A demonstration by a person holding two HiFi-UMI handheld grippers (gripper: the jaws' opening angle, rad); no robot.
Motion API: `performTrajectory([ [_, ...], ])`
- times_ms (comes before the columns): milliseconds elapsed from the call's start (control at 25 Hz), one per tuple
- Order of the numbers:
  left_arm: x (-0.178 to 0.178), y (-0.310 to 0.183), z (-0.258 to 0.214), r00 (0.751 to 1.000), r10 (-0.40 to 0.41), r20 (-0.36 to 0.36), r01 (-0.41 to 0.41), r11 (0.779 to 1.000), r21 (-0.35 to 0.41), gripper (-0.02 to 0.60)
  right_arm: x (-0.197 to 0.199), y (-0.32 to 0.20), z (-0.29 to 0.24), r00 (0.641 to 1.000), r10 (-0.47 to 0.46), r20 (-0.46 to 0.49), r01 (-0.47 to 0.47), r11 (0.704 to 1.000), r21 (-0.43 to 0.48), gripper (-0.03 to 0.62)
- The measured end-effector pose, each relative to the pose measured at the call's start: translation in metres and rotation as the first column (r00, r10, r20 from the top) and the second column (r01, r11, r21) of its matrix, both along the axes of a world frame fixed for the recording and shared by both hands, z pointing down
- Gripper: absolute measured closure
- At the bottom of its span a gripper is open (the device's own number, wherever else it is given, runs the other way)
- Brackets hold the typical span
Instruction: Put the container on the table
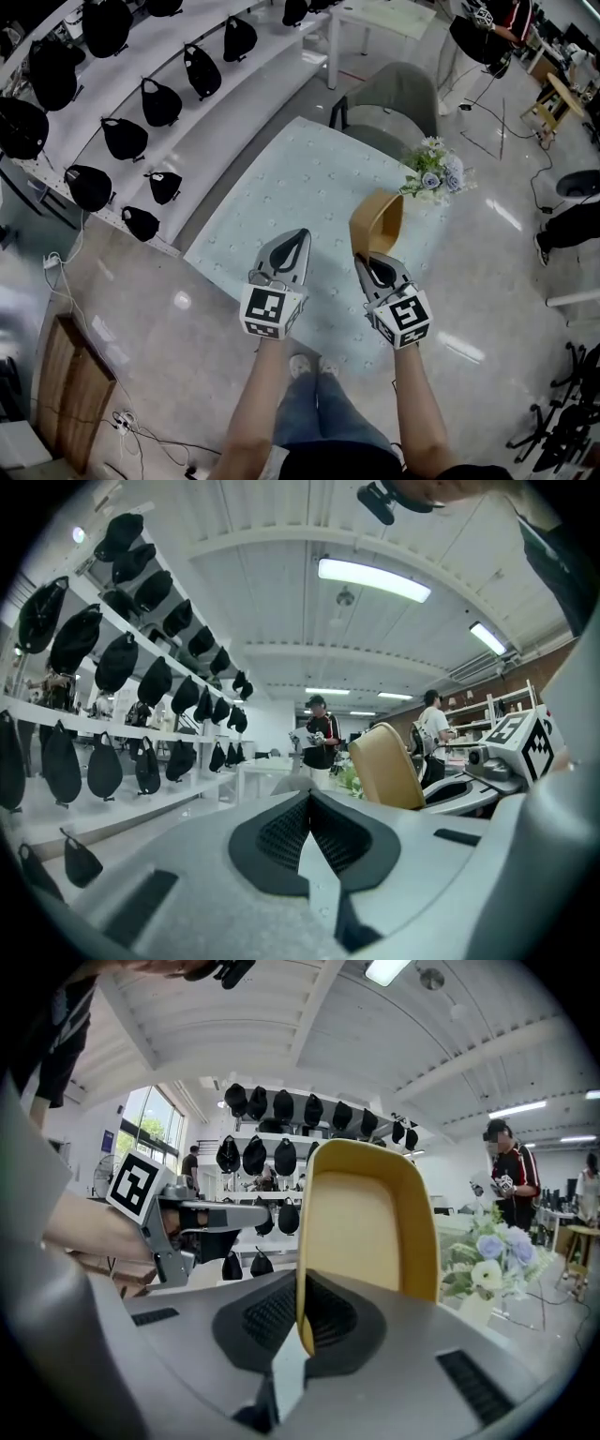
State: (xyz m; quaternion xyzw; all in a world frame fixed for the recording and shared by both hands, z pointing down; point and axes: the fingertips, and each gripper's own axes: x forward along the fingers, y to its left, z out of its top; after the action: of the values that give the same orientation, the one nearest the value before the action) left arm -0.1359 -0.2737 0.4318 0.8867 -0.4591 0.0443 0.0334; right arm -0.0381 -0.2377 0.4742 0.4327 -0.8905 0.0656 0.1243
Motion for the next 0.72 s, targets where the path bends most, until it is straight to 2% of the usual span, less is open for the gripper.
performTrajectory([
  [360,0.009,-0.111,0.027,0.999,-0.005,0.043,0.005,1.0,-0.011,0.58,-0.046,-0.11,0.031,0.979,-0.151,-0.135,0.147,0.988,-0.04,0.592],
  [720,-0.003,-0.193,0.094,0.995,-0.021,0.1,0.028,0.997,-0.073,0.58,-0.059,-0.2,0.104,0.939,-0.237,-0.248,0.202,0.967,-0.156,0.592],
])
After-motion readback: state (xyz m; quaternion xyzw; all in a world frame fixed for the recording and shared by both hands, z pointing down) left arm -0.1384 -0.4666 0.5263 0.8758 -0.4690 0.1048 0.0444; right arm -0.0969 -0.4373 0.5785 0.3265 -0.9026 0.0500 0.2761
